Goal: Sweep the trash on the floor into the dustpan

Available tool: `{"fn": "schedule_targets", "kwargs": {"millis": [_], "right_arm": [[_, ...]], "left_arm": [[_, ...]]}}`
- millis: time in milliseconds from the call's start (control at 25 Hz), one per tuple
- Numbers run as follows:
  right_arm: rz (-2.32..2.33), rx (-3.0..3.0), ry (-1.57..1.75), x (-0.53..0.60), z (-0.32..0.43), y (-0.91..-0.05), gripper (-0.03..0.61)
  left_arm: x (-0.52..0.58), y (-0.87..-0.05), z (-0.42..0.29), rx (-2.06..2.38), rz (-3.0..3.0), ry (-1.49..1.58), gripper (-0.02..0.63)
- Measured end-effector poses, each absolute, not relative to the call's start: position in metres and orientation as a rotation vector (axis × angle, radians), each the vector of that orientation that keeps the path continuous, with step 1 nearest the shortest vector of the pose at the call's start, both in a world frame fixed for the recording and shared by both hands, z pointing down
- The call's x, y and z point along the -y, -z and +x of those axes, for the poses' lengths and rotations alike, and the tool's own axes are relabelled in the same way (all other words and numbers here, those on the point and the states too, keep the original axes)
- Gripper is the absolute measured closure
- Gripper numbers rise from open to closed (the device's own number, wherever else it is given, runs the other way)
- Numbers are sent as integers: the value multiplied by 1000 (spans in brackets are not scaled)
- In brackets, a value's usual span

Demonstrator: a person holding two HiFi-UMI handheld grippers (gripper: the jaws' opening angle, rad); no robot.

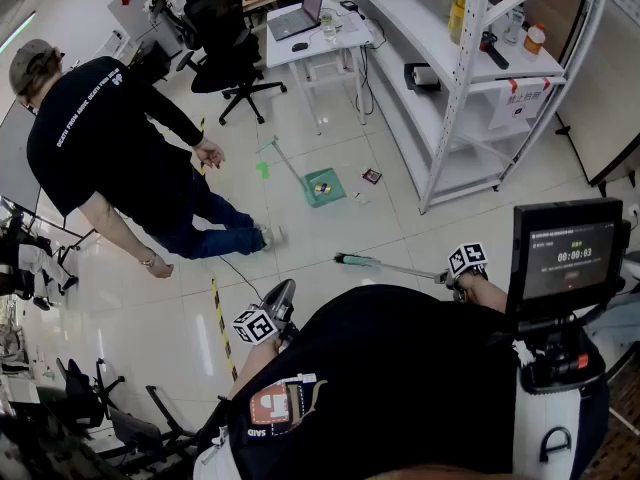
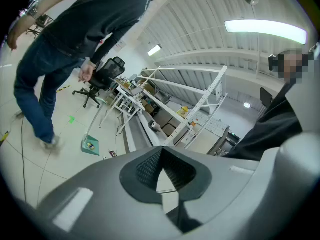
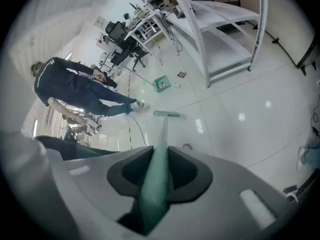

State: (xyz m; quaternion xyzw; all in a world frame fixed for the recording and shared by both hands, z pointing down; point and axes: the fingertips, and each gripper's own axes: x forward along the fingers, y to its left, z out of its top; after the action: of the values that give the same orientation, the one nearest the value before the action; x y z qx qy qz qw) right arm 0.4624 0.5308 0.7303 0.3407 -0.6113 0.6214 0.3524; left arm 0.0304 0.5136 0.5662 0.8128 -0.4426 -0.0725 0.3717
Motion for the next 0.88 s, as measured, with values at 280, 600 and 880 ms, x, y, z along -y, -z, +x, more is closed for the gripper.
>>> {"fn": "schedule_targets", "kwargs": {"millis": [280,600,880], "right_arm": [[1001,1585,-1669,-500,472,-721,489],[1149,1519,-1709,-437,437,-735,489],[1145,1449,-1464,-368,375,-716,491]], "left_arm": [[-494,-547,31,1144,2091,215,615],[-434,-587,-29,1080,2077,221,616],[-336,-605,-120,954,2098,223,615]]}}
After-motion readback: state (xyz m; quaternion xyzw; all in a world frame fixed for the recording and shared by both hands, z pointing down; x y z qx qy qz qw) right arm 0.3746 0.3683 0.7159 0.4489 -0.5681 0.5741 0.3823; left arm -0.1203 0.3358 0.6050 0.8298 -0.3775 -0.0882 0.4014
